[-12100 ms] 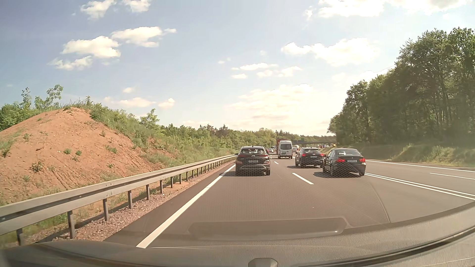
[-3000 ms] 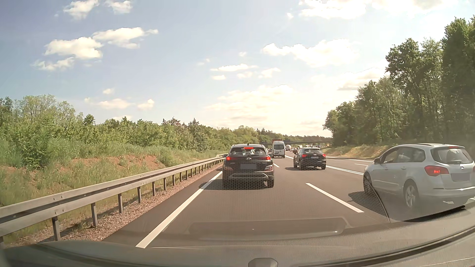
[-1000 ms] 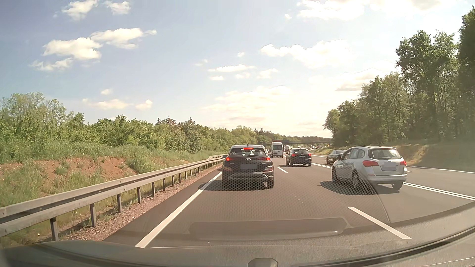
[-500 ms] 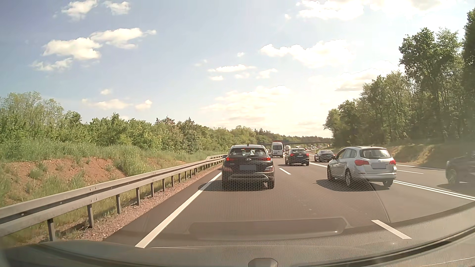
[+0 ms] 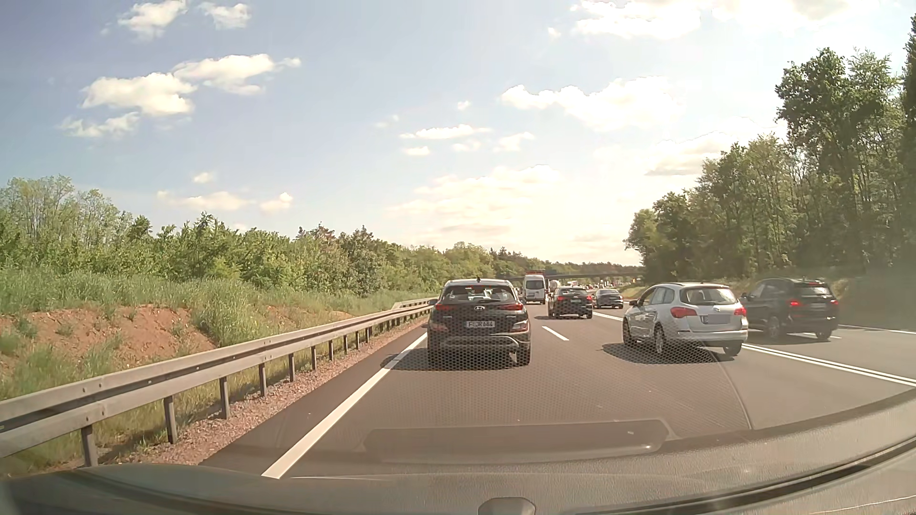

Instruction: Follow the waypoints while adhering to traffic rules and regulations

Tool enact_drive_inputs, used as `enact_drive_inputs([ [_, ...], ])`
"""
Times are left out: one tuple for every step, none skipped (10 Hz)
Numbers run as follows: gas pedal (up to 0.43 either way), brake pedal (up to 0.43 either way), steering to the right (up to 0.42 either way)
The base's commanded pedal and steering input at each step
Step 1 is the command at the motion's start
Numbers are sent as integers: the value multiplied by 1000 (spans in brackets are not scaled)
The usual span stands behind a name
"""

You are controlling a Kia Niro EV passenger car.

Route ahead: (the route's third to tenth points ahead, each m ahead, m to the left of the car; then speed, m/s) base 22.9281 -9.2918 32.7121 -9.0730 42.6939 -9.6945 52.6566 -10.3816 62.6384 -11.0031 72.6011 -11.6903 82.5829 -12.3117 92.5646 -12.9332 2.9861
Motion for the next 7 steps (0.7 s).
enact_drive_inputs([
  [8,0,1],
  [0,0,0],
  [0,0,0],
  [0,0,0],
  [0,0,0],
  [0,0,0],
  [0,0,0],
])
